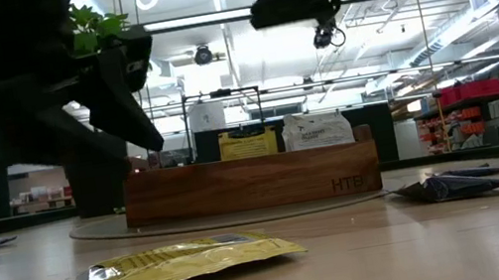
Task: Pick & Place Tea
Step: Put the yellow tea bag into the middle section of the wooden organizer
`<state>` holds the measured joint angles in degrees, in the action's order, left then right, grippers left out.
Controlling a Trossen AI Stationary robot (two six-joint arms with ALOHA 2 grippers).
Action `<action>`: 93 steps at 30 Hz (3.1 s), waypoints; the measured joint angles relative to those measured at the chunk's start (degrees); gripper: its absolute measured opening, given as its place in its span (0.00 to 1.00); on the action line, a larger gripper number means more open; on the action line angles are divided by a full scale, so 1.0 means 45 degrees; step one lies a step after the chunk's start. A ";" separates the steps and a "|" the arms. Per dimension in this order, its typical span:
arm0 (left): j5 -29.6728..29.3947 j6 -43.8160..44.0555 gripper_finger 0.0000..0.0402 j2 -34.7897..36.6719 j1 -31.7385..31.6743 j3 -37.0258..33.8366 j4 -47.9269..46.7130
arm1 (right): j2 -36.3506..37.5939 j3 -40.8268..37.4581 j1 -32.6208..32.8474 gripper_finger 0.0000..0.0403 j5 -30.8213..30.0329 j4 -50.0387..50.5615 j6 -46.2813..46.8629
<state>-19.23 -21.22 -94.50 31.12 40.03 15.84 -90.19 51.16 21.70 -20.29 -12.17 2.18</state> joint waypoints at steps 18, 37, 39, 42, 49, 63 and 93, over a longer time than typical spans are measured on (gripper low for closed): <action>0.0506 0.0584 0.35 -0.2535 0.1280 0.2877 -0.1742 | 0.0000 0.0000 0.0537 0.28 -0.0396 0.0269 0.1047; 0.2400 0.0121 0.35 -0.3009 0.0379 0.3414 -0.3017 | -0.0005 0.0000 0.0537 0.28 -0.0394 0.0478 0.1659; 0.2828 -0.0063 0.35 -0.3147 0.0205 0.3422 -0.2835 | -0.0005 0.0000 0.0537 0.28 -0.0396 0.0487 0.1659; 0.3164 -0.0499 0.35 -0.3470 0.0056 0.3444 -0.2603 | -0.0005 0.0000 0.0537 0.28 -0.0398 0.0523 0.1655; 0.3547 -0.0445 0.18 -0.3700 -0.0026 0.3509 -0.2531 | -0.0010 0.0001 0.0537 0.28 -0.0397 0.0546 0.1654; 0.2988 0.1211 0.01 -0.3677 0.0092 0.3869 -0.2313 | -0.0015 0.0000 0.0648 0.28 -0.0394 0.0593 0.1873; 0.1450 0.0566 0.00 -0.3627 -0.0156 0.7130 -0.5568 | -0.1485 0.0000 0.3684 0.28 -0.2634 0.0926 0.3140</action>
<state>-12.70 -18.67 -110.83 30.42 72.12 -9.22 -96.87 51.16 38.28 -32.15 -8.00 16.31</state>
